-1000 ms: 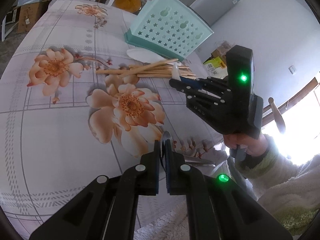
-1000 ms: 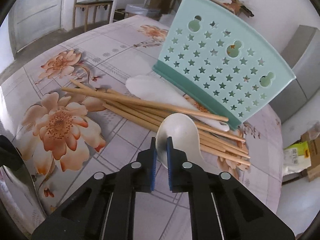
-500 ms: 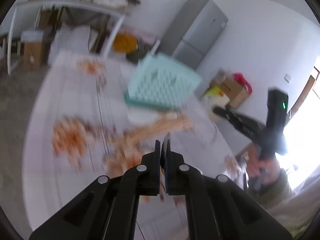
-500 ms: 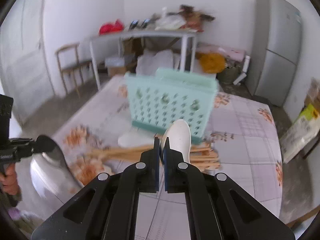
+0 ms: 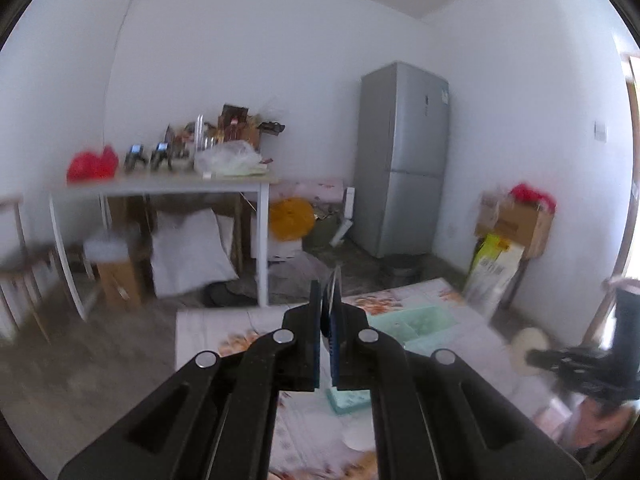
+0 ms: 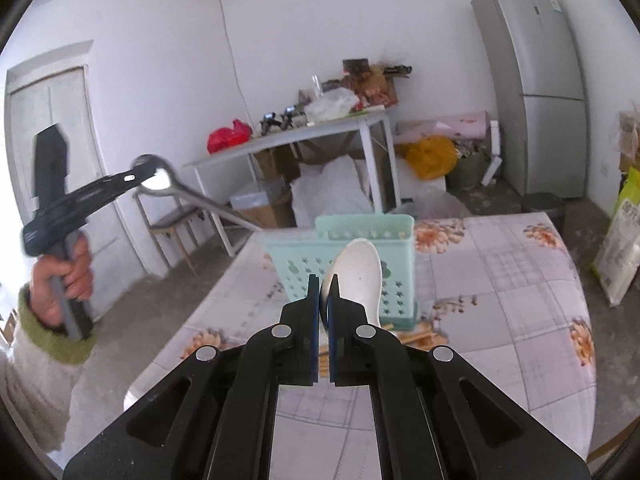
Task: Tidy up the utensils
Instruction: 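Lower the white ladle into the green holder and open the right tool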
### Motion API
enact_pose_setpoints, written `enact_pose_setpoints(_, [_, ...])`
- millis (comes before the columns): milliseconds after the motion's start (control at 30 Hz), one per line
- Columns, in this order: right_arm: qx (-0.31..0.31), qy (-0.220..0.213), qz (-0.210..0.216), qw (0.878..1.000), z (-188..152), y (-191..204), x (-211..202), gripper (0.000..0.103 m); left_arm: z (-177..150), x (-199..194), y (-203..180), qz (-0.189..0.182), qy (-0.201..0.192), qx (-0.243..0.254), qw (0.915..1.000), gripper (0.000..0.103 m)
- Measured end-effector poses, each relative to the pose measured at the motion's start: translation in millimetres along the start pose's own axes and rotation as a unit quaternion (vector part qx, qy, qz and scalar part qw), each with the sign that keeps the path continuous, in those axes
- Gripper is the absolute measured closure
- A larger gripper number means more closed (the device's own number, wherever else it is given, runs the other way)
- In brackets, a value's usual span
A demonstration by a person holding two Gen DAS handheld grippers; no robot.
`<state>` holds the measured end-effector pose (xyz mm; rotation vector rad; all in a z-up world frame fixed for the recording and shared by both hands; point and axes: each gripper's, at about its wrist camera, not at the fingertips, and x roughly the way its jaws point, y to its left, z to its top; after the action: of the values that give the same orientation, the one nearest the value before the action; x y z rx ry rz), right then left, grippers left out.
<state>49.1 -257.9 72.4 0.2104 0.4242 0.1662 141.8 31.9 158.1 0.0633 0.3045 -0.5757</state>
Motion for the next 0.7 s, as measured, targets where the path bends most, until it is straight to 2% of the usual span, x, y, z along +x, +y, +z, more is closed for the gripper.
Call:
enact_pose_setpoints(133, [0.008, -0.011, 0.014, 1.000, 0.2, -3.8, -0.6, 0.101, 7.2, 28.4, -22.1, 0.038, 0.013, 0.082, 0.9958, 0.100])
enact_pose_setpoints(267, [0.019, -0.014, 0.026, 0.999, -0.3, -11.2, 2.6, 0.101, 8.7, 63.2, -45.3, 0.063, 0.039, 0.169, 0.9830, 0.100])
enact_pose_setpoints(433, [0.032, -0.013, 0.042, 0.999, -0.8, -21.1, 11.1, 0.101, -6.2, 104.9, -65.5, 0.069, 0.084, 0.225, 0.9682, 0.100])
enact_pose_setpoints(533, [0.042, -0.012, 0.053, 0.998, 1.3, -25.4, 13.8, 0.101, -13.7, 127.4, -71.9, 0.057, 0.120, 0.220, 0.9664, 0.099])
enact_pose_setpoints(700, [0.050, -0.015, 0.062, 0.997, 8.7, -31.0, 13.8, 0.101, -22.8, 153.2, -63.2, 0.010, 0.150, 0.149, 0.9773, 0.096])
